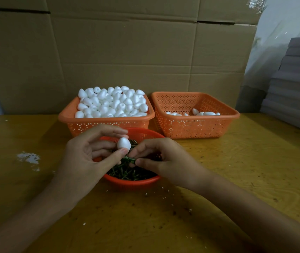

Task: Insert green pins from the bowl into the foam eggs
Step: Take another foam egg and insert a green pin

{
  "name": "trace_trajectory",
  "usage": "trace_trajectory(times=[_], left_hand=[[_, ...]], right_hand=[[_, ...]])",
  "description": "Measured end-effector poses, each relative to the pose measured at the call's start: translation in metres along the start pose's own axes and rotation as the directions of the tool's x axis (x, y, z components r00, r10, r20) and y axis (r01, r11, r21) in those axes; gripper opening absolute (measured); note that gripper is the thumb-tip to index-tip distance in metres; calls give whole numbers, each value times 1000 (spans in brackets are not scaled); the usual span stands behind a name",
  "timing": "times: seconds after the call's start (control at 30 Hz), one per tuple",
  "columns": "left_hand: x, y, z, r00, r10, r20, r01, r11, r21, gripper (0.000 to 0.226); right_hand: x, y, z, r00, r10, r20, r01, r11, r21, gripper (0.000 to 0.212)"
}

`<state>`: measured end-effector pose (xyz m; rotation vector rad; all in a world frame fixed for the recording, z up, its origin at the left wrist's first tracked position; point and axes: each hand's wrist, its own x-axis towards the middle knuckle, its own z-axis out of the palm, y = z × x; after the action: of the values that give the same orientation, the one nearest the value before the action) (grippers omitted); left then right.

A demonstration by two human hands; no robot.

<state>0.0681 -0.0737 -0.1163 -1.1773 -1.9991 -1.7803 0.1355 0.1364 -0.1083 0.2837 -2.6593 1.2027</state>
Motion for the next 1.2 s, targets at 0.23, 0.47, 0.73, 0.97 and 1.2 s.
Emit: trace_trajectory(times=[0.23, 0.47, 0.73, 0.97, 1.2], left_hand=[[1, -1, -1, 1000, -13, -17, 12, 998, -63, 25], [4, -2, -3, 999, -36, -21, 32, 984, -176, 24], [3, 0, -3, 999, -41, -28, 34, 976, -216, 21], [2, 1, -3, 999, -38, -25, 32, 981, -191, 29], [3, -2, -3, 1000, -4, -6, 3, 991, -136, 34]], right_hand=[[1, 2, 0, 1000, 0, -6, 0, 998, -58, 13], [2, 2, 1, 1000, -18, 11, 18, 1000, -22, 13], [2, 2, 0, 1000, -25, 15, 25, 999, -27, 13], [1, 2, 0, 1000, -27, 14, 28, 999, -44, 13], [0, 1, 1, 1000, -26, 9, 27, 998, -60, 15]])
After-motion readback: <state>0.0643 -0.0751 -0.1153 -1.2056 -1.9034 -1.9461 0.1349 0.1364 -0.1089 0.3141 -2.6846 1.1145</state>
